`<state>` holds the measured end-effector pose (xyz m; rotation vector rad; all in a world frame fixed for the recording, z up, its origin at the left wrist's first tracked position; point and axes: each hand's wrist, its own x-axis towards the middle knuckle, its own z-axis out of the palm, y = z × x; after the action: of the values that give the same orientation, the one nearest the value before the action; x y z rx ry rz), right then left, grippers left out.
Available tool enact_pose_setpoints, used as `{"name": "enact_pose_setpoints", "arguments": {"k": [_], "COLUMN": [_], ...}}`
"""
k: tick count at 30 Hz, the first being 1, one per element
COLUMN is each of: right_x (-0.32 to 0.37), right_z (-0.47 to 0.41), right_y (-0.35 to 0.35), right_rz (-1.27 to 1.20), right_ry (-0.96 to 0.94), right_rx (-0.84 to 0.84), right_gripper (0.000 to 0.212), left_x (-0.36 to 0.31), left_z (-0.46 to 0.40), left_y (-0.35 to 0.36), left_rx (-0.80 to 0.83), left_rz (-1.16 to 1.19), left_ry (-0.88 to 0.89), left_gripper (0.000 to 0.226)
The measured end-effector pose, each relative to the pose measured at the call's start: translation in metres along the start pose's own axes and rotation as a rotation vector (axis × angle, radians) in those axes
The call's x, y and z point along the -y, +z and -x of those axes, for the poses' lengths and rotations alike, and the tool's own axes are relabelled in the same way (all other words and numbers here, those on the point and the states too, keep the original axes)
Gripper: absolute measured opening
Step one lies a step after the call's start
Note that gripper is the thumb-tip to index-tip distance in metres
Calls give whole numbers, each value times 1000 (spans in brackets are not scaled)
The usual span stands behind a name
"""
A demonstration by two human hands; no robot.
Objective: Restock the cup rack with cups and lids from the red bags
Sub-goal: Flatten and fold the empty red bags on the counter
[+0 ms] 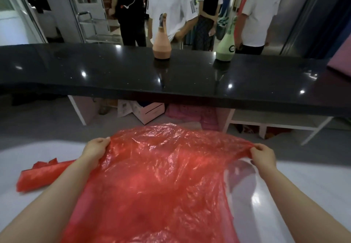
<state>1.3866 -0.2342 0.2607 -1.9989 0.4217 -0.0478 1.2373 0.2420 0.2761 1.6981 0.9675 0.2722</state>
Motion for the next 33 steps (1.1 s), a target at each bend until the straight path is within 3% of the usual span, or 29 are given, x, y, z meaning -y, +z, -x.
{"name": "enact_pose_setpoints", "arguments": {"k": [5, 11, 14, 17, 20, 21, 23, 25, 28, 31, 33], "right_x": [-21, -31, -32, -34, -36, -36, -32, -21, 0, 10, 0], "right_z": [-8, -8, -9, -10, -3, 1, 12, 29, 58, 84, 93], "right_y": [-48, -82, -86, -82, -78, -77, -69, -55, -20, 26, 54], "right_rz": [-217, 86, 305, 288, 225, 233, 253, 234, 272, 458, 709], "right_ry": [193, 46, -49, -63, -60, -58, -89, -190, -431, -597, -649], "right_rx": [10, 26, -55, -58, 67, 68, -9, -67, -17, 274, 463], "right_gripper": [18, 17, 15, 16, 47, 59, 59, 45, 28, 31, 45], "left_x": [3, 8, 11, 14, 13, 12, 13, 14, 18, 28, 42], "left_z": [11, 19, 25, 35, 48, 53, 62, 70, 78, 77, 71], "left_y": [6, 10, 16, 22, 23, 24, 26, 31, 42, 53, 58], "left_rx": [-47, -146, -167, -173, -167, -166, -154, -84, 95, 285, 398], "left_rz": [-143, -579, -607, -538, -457, -473, -596, -702, -814, -901, -1039], "left_ry": [72, 374, 419, 366, 317, 356, 514, 618, 618, 623, 567], "left_gripper": [30, 27, 24, 23, 36, 42, 47, 42, 32, 41, 57]}}
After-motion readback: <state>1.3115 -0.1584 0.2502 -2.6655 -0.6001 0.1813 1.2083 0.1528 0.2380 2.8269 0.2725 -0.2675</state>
